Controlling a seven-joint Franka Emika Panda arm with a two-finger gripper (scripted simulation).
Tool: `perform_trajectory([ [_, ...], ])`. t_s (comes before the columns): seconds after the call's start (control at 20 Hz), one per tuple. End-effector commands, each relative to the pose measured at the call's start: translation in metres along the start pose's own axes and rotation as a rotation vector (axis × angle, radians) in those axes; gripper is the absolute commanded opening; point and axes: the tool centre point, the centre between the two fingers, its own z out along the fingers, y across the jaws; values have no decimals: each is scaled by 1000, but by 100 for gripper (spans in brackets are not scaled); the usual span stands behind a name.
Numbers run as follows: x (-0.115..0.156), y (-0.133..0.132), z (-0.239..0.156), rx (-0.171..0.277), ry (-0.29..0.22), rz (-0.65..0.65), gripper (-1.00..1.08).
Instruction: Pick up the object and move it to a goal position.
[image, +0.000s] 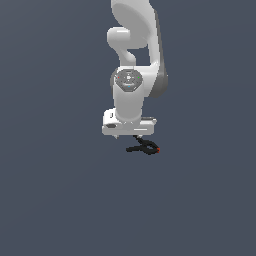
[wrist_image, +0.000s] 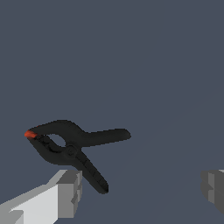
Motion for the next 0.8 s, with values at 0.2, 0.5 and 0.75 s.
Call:
perform_trajectory([
  [0.2, -1, 5, 2, 1, -10, -1, 100],
  [0.5, -2, 14, 5, 4, -30, 2, 100],
  [0.75, -2, 13, 5, 3, -27, -10, 100],
])
